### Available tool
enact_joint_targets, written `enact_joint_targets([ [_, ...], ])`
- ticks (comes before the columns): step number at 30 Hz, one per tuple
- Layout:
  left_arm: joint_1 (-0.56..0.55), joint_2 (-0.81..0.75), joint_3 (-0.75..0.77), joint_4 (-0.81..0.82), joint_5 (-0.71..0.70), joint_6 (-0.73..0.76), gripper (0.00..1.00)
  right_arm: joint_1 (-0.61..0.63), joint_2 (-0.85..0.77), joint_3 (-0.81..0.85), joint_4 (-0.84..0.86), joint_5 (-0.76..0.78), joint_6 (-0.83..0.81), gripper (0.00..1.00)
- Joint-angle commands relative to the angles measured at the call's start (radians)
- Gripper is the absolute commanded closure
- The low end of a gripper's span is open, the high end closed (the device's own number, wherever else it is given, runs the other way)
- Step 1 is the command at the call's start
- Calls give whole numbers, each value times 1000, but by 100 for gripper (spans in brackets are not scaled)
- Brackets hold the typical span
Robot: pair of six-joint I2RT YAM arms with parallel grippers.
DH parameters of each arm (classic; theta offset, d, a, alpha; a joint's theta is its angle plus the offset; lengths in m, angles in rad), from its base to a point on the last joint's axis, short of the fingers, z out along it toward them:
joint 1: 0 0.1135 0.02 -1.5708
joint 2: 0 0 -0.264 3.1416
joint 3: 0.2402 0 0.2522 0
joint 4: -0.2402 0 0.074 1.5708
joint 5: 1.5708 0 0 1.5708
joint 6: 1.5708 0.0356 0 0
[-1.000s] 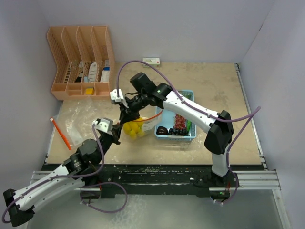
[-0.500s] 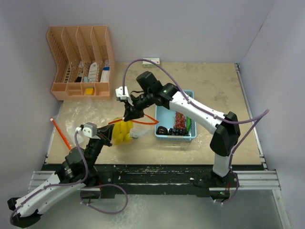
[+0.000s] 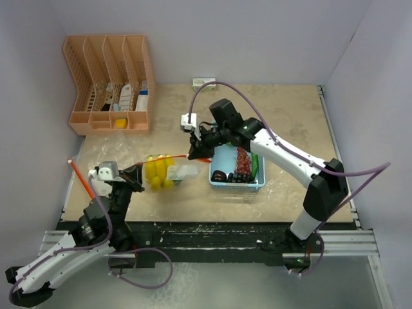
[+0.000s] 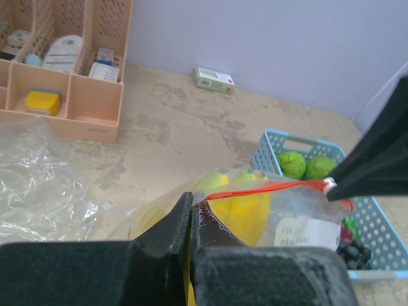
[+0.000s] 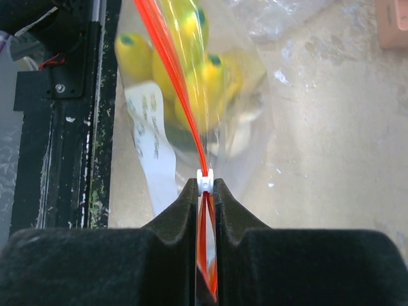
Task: Place the food in the zip-top bag and seal the zipper
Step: Zip the zipper food storage bag at the center of the board.
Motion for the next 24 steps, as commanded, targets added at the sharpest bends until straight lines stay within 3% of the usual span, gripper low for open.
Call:
enact_joint_targets([
  [1, 4, 47, 131, 28, -208, -49, 100, -35, -134, -103, 112, 117, 102, 96],
  [12, 3, 153, 193, -45, -311, -132, 100, -61, -238, -260, 180, 376, 259, 100],
  [18, 3, 192, 218, -82, -312, -154, 100, -69, -259, -279, 178, 537, 311, 97],
  [19, 4, 199, 218, -75, -305, -155, 100, -69, -264, -280, 181, 544, 318, 85],
  [24, 4, 295, 234, 82, -240, -51, 100, -69, -343, -296, 244, 579, 377, 4],
])
